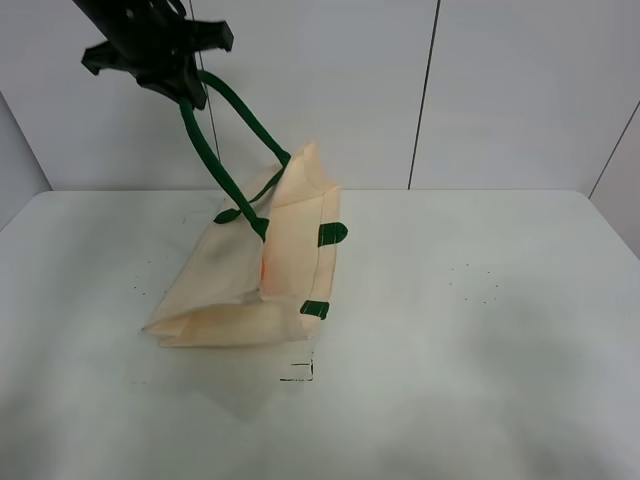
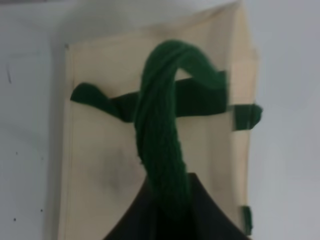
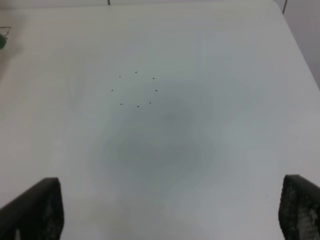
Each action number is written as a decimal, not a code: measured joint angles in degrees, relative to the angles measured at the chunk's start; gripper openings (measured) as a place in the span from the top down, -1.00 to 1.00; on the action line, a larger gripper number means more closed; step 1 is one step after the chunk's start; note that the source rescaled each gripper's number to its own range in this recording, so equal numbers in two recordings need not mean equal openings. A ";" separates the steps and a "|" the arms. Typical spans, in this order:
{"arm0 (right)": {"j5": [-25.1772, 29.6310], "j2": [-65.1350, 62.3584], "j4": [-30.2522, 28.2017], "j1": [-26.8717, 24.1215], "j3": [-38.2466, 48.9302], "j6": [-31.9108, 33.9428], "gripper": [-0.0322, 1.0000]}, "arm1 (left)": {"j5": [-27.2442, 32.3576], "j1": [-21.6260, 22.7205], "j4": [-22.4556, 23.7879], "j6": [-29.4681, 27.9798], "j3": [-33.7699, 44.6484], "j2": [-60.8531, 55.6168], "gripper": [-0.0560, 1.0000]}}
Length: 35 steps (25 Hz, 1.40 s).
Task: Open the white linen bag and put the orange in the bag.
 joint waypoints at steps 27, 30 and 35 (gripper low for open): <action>0.00 0.00 0.00 0.00 0.00 0.00 -0.89 | -0.13 -0.81 5.88 0.80 2.88 15.29 -0.84; 0.00 0.00 0.00 0.00 0.00 0.00 -0.89 | 0.23 0.93 5.00 0.80 2.88 15.29 -0.84; 0.00 0.00 0.00 0.00 0.00 0.00 -0.89 | 0.23 7.67 4.88 1.20 2.88 15.29 -0.84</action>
